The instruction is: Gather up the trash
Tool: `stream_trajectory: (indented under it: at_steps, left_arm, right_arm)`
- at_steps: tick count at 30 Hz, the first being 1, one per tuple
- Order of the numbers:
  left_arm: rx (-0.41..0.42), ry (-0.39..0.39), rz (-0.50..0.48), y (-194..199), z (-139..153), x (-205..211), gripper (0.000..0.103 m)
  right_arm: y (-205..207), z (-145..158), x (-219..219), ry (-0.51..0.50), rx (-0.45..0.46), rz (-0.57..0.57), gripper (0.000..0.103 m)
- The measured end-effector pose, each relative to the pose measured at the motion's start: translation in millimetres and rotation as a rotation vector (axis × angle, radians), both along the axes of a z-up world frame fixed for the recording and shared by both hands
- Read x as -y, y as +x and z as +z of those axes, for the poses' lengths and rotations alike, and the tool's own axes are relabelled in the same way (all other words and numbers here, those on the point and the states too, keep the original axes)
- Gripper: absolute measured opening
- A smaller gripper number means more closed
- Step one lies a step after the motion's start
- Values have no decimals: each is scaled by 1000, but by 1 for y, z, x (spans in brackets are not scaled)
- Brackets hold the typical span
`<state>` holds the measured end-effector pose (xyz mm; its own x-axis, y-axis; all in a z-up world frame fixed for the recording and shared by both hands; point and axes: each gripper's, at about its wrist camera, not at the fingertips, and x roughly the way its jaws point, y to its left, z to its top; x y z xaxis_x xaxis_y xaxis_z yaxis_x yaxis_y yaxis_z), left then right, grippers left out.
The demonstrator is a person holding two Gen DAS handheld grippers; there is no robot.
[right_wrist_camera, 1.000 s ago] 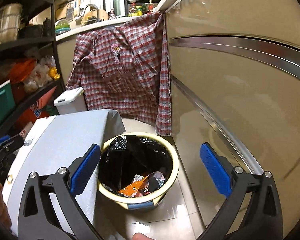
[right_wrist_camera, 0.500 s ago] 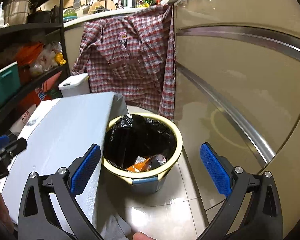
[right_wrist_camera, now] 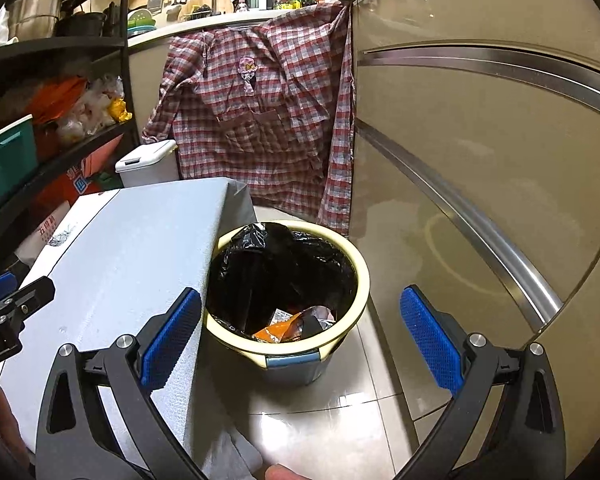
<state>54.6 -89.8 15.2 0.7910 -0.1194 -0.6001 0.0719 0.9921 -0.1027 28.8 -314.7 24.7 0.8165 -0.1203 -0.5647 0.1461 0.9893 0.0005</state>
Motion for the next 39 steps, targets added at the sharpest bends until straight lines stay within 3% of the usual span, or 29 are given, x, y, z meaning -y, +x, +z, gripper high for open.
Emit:
stream_trajectory:
  at_steps: [39]
  left_arm:
    - [10,13,-31,-2,0,8,93]
  right_arm:
    - [1,6,11,-8,21,-3,98]
